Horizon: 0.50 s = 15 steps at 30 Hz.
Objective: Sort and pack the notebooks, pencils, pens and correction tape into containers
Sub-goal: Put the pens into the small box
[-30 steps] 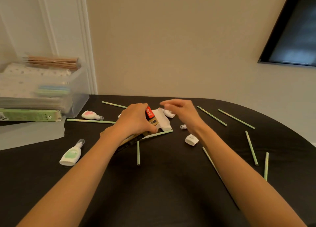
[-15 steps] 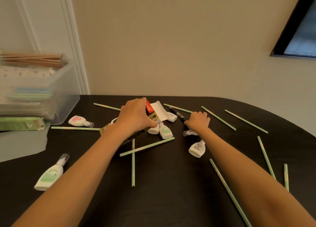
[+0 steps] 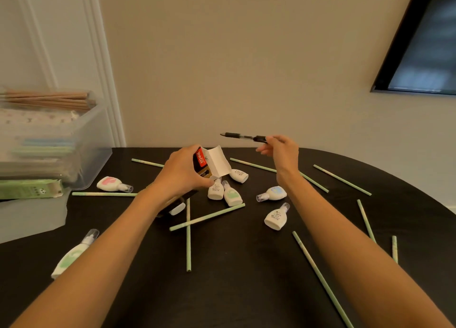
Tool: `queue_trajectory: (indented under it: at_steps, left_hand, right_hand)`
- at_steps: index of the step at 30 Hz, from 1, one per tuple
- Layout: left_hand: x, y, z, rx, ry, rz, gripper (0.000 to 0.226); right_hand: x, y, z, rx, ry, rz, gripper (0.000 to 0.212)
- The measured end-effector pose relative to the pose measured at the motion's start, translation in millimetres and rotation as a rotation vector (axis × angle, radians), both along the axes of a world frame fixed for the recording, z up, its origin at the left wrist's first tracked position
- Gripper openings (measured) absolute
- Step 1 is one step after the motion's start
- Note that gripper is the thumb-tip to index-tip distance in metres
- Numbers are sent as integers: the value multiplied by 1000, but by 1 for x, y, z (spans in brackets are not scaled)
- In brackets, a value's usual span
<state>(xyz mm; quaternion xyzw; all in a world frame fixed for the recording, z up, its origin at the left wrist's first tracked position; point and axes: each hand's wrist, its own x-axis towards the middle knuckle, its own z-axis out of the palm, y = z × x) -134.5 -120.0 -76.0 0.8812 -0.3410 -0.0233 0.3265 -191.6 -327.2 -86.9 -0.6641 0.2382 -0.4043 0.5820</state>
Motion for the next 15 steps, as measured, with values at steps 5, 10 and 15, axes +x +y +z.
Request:
queue_trajectory:
  at_steps: [5, 10, 15]
  left_hand:
    - [-1, 26, 5, -23, 50, -46, 78]
    - [-7, 44, 7, -71, 115, -88, 83]
    - [-13, 51, 9, -126, 175, -102, 82]
  right_hand:
    - [-16, 25, 28, 297, -267, 213, 21]
    - [-26, 52, 40, 143, -228, 333, 23]
    - [-30, 78, 50, -85, -138, 290, 21]
